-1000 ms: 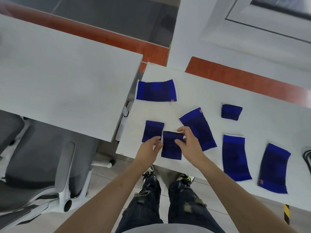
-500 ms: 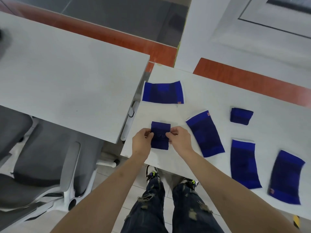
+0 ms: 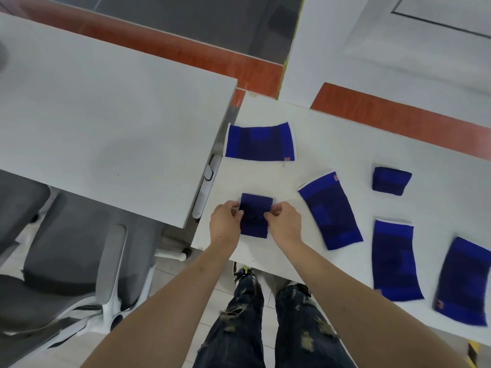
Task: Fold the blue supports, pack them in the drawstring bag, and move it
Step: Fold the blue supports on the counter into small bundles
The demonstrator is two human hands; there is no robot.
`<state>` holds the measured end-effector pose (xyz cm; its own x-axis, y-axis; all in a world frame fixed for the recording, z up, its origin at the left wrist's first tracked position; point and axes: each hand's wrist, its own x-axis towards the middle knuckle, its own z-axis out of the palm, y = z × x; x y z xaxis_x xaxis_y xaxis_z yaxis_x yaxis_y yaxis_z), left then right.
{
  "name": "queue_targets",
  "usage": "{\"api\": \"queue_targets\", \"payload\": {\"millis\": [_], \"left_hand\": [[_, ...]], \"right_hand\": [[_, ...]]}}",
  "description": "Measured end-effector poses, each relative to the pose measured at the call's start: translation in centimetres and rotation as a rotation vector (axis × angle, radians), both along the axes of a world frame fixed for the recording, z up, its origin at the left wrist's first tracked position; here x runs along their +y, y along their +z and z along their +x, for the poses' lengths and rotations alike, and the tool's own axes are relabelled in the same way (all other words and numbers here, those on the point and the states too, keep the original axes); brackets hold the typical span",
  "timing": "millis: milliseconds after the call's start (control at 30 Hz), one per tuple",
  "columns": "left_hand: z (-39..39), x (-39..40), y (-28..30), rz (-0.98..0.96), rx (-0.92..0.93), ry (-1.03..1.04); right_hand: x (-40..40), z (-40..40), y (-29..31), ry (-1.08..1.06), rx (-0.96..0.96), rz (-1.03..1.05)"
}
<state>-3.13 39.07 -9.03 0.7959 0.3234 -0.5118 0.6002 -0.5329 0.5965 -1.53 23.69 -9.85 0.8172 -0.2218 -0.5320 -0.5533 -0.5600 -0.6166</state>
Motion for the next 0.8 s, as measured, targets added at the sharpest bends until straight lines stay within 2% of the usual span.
{"api": "queue_targets", "payload": {"millis": [267,333,467,600,733,800], "left_hand": [[0.5,-0.9,0.6,-0.193,0.037,0.106],[0.6,-1.0,0.9,-0.201,0.036,0.07],[0.8,-1.1,2.2,-0.311,-0.038,0.003],[1.2,-1.0,4.2,-0.393,-0.194,-0.01],[1.8,-1.1,5.6,-0.444,-0.274,-0.037],[2.0,-1.2,5.9,-0.366,-0.305,-0.061]], "right_hand": [[-0.6,0.3,0.2,0.034,0.025,0.027],[-1.2,0.4,0.4,0.035,0.046,0.081],[-2.4,0.6,1.1,0.029,0.004,0.297],[-4.1,1.2,3.4,0.002,-0.071,0.453],[-5.0,1.9,6.0,0.073,-0.135,0.48],[-5.2,2.0,6.6,0.064,-0.2,0.463]]}}
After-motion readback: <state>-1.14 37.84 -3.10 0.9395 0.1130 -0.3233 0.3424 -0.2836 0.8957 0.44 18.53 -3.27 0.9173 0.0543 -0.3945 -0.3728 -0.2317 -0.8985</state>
